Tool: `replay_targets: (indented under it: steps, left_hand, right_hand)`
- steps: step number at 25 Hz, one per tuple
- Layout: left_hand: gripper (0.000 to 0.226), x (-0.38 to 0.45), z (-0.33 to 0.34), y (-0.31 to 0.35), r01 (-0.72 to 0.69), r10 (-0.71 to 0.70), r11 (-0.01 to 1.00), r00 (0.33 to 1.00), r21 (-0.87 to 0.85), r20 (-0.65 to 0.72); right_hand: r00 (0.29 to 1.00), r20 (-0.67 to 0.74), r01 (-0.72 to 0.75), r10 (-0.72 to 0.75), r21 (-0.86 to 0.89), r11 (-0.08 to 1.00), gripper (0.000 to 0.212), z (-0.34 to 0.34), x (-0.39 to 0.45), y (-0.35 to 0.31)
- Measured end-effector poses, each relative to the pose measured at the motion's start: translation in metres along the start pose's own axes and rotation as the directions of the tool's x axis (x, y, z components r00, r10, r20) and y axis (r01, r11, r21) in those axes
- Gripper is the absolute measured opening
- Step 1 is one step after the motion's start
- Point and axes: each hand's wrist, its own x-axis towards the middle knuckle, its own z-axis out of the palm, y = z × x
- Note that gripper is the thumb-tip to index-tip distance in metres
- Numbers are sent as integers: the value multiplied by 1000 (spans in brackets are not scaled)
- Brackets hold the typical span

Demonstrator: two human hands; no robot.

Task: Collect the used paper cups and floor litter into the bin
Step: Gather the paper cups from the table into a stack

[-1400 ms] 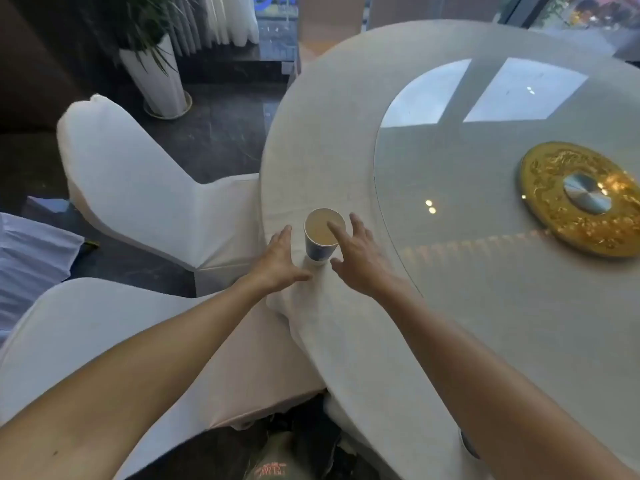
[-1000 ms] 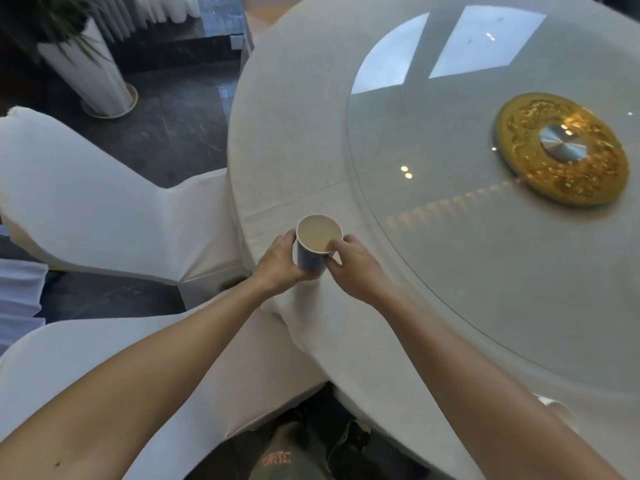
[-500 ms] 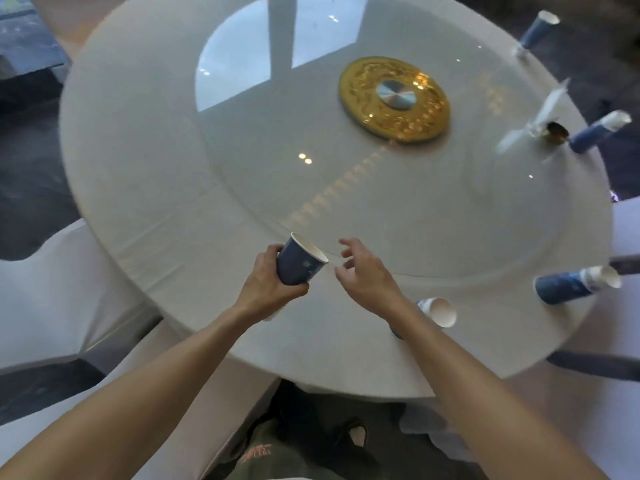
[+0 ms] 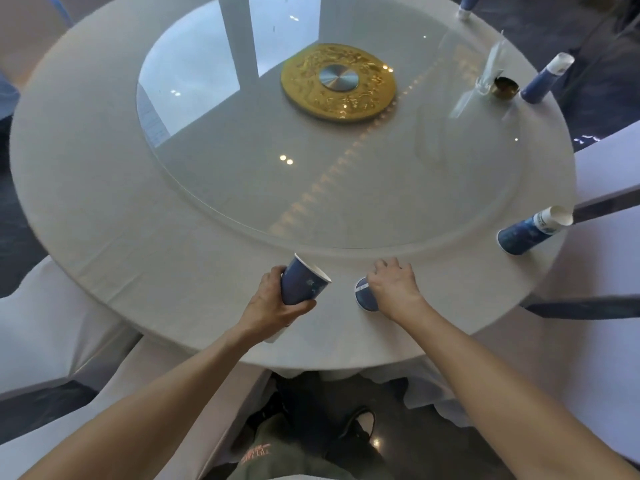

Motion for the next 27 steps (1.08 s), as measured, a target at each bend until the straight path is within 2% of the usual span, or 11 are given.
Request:
replay_targets:
  steps: [5,6,8,10,13,15,16,17,19,24,27]
  left_hand:
    - [75,-10,33,18,-27,23,998,997,51,74]
    - [73,-11,41,26,-36,31,998,996,58,79]
    - [73,-12,57,42,-40,33,997,994,69,101]
    - [71,-11,74,58,-43,31,996,989,83,142]
    - [67,-10,106,87,-60,31,989,978,135,209]
    - [67,-9,129,108,-79,36,983,968,164,250]
    - [67,-8,141,120,-96,46,980,963,177,266]
    - [67,-8,152,130,-114,59,976,959,187,276]
    - [67,-8,172,149,-156,96,969,951,189,294]
    - [71,-12,210,177,-225,171,963,933,144,317]
    - [72,-9,225,186,-235,199,968,930,83,310]
  right_hand:
    - [991,76,-117,113,53,992,55,23,-16,36]
    - [989,83,-132,123,111,985,56,30,-23,49]
    - [980,128,-190,153,373,908,57,44,-39,76]
    - [967,177,-255,185,669,698,53,55,-54,104]
    - [955,147,-206,256,953,223,54,68,-77,141]
    - [945,120,-84,304,988,-130,60,75,-89,157]
    - [939,108,-22,327,967,-253,63,79,-94,164]
    - [936,93,25,339,944,-328,65,82,-98,170]
    - [936,53,92,348,917,-388,64,88,-104,179]
    - [948,-16,164,319,882,-442,57,107,-120,187]
    - [981,-35,116,193,899,-423,51,116,-128,191]
